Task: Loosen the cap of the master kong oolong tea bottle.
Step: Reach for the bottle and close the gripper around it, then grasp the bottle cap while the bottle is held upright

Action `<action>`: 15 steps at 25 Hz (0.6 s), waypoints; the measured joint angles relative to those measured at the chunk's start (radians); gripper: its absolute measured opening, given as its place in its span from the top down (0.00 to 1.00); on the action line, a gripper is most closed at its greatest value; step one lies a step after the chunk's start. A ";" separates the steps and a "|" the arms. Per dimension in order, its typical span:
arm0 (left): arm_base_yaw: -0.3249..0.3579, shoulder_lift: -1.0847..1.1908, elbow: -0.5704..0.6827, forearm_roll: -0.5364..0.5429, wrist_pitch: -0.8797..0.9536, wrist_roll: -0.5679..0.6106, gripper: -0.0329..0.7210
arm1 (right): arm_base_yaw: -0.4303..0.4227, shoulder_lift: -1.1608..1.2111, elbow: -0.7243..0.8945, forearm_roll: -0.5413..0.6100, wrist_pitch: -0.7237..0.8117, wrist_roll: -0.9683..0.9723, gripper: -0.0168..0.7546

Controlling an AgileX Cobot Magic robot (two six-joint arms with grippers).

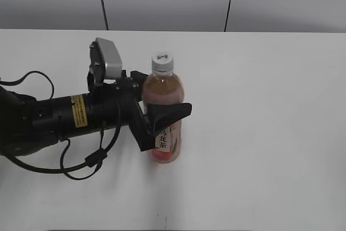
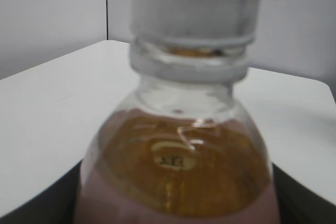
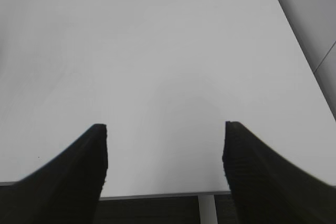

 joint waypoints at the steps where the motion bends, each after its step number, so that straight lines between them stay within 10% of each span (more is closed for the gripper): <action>1: 0.000 0.000 0.000 0.009 0.000 0.003 0.35 | 0.000 0.000 0.000 0.000 0.000 0.000 0.31; 15: 0.001 0.000 0.000 0.034 -0.006 0.005 0.35 | 0.000 0.000 0.000 0.000 0.000 0.000 0.31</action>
